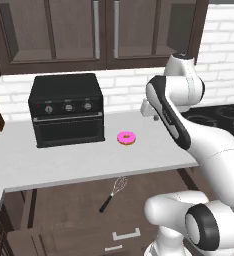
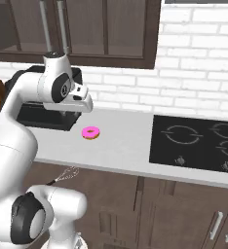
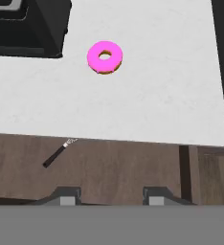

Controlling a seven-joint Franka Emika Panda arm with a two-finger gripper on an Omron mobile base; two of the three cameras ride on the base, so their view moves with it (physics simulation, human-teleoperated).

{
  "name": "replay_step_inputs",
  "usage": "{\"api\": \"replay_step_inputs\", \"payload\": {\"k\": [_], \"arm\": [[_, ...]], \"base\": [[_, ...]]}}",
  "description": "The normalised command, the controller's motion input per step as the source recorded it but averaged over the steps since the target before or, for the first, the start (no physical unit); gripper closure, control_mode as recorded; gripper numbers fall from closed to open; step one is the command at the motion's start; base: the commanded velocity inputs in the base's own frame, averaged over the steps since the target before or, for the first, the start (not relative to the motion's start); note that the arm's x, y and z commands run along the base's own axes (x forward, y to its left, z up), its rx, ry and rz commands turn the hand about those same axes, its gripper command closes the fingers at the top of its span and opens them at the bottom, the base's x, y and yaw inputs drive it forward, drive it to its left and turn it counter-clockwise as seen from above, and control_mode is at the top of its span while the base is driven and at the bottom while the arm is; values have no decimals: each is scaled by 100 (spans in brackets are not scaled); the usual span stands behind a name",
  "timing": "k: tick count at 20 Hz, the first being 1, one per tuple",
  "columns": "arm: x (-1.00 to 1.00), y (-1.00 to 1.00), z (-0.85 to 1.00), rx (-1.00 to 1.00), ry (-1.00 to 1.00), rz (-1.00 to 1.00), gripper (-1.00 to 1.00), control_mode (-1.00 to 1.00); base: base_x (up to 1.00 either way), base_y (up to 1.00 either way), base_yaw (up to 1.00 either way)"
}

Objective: Pick the whisk from the drawer and place it on the counter.

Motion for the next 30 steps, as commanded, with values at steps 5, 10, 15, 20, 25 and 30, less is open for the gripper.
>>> {"api": "replay_step_inputs", "payload": {"k": [5,10,15,20,25,30], "arm": [[-14,-1,-1,0,0,0,-100,-100],[-56,-6,-7,0,0,0,-100,100],[0,0,0,0,0,0,-100,100],[0,0,0,0,0,0,-100,100],[0,0,0,0,0,0,-100,100],[0,0,0,0,0,0,-100,100]], "base": [[0,0,0],[-18,-7,0],[-81,-79,0],[-1,-100,14],[37,-88,32],[1,-82,50]]}}
